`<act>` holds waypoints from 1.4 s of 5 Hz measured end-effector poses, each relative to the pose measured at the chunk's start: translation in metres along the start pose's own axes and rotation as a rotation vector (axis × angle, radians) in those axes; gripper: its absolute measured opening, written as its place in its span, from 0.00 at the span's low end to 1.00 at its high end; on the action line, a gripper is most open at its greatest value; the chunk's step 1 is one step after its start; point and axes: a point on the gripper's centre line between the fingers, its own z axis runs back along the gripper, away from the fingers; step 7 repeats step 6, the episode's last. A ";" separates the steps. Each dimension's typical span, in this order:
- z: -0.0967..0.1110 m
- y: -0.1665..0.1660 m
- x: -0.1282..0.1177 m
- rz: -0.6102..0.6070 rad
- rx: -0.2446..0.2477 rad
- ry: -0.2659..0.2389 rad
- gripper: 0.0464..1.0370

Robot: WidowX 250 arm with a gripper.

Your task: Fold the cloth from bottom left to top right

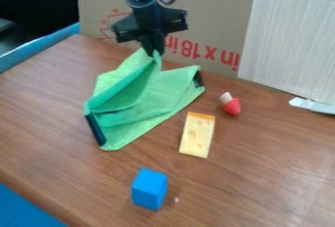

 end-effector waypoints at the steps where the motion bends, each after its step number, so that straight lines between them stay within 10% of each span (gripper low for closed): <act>1: -0.015 -0.013 0.002 0.015 0.009 -0.001 0.09; 4: -0.025 -0.035 0.003 0.030 -0.067 0.034 0.86; 7: -0.002 -0.025 0.020 -0.076 -0.127 0.165 0.96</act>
